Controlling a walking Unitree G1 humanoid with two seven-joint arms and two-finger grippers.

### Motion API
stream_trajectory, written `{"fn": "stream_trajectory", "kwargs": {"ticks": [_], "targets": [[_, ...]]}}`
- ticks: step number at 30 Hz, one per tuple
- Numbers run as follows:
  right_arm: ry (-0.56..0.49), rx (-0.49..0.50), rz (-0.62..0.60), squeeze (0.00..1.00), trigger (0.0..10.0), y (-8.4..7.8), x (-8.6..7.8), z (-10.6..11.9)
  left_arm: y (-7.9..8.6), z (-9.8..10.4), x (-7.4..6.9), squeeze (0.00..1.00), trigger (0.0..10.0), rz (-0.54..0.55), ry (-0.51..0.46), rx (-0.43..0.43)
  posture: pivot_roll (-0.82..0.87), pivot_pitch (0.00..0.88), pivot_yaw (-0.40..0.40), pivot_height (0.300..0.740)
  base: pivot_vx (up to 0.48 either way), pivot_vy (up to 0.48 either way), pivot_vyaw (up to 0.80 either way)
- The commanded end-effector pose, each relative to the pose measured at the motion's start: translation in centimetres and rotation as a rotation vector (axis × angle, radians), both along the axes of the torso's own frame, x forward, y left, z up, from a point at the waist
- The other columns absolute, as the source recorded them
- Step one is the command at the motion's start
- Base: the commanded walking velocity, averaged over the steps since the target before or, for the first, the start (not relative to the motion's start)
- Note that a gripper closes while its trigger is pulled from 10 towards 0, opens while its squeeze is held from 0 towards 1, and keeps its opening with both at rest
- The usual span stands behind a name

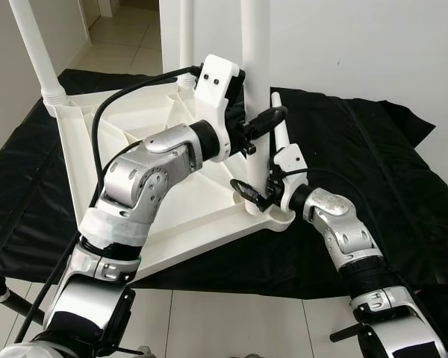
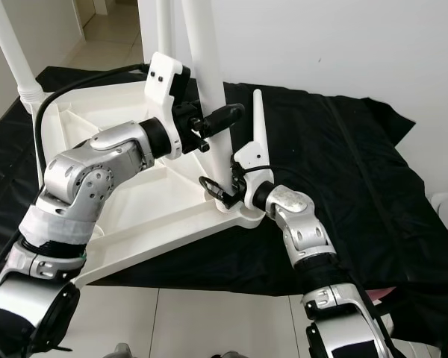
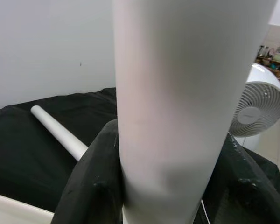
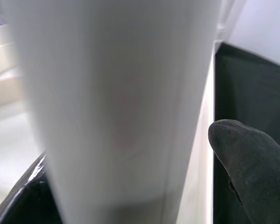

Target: Building children table

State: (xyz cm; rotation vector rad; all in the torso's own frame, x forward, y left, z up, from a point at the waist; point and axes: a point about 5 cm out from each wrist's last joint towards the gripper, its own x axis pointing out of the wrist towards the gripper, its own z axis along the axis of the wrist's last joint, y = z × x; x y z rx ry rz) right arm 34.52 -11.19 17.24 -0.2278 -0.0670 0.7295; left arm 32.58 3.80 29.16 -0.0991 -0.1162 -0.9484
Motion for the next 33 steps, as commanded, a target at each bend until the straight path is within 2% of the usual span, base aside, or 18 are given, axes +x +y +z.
{"fn": "stream_trajectory", "kwargs": {"ticks": [1, 6, 8, 11, 14, 19, 23, 33], "targets": [[-0.047, -0.006, -0.052, 0.0, 10.0, 0.2, 0.5, 0.7, -0.3, 0.7, 0.7, 0.0, 10.0, 0.042, 0.003, 0.01, 0.05, 0.001, -0.077, 0.74, 0.0, 0.0, 0.0], [-0.085, -0.008, -0.118, 0.0, 10.0, 1.0, 0.9, 1.0, -0.3, 1.8, 1.6, 0.0, 10.0, 0.117, -0.028, -0.004, 0.05, 0.0, -0.078, 0.74, 0.0, 0.0, 0.0], [-0.108, -0.005, -0.177, 0.0, 10.0, 1.3, 1.4, 1.2, -0.2, 2.4, 2.1, 0.0, 10.0, 0.183, -0.066, 0.003, 0.05, 0.0, -0.078, 0.74, 0.0, 0.0, 0.0], [-0.11, 0.002, -0.21, 0.0, 10.0, 1.6, 1.6, 1.2, -0.3, 2.5, 2.3, 0.0, 10.0, 0.218, -0.072, 0.008, 0.05, 0.0, -0.079, 0.74, 0.0, 0.0, 0.0], [-0.103, 0.026, -0.298, 0.0, 10.0, 2.2, 1.9, 1.0, -0.6, 3.0, 2.4, 0.0, 10.0, 0.263, -0.078, 0.0, 0.06, 0.0, -0.081, 0.74, 0.0, 0.0, 0.0], [-0.107, 0.036, -0.361, 0.0, 10.0, 2.7, 2.1, 0.9, -1.0, 3.4, 2.4, 0.0, 10.0, 0.28, -0.082, -0.014, 0.06, 0.0, -0.08, 0.74, 0.0, 0.0, 0.0], [-0.128, 0.059, -0.459, 0.0, 10.0, 3.8, 2.2, 1.0, -2.3, 4.0, 2.1, 0.0, 10.0, 0.298, -0.104, -0.024, 0.06, 0.0, -0.082, 0.74, 0.0, 0.0, 0.0], [-0.208, 0.061, -0.489, 0.0, 10.0, 4.4, 2.3, 1.8, -3.7, 4.0, 1.8, 0.0, 10.0, 0.285, -0.118, -0.022, 0.06, 0.0, -0.086, 0.74, 0.0, 0.0, 0.0]]}}
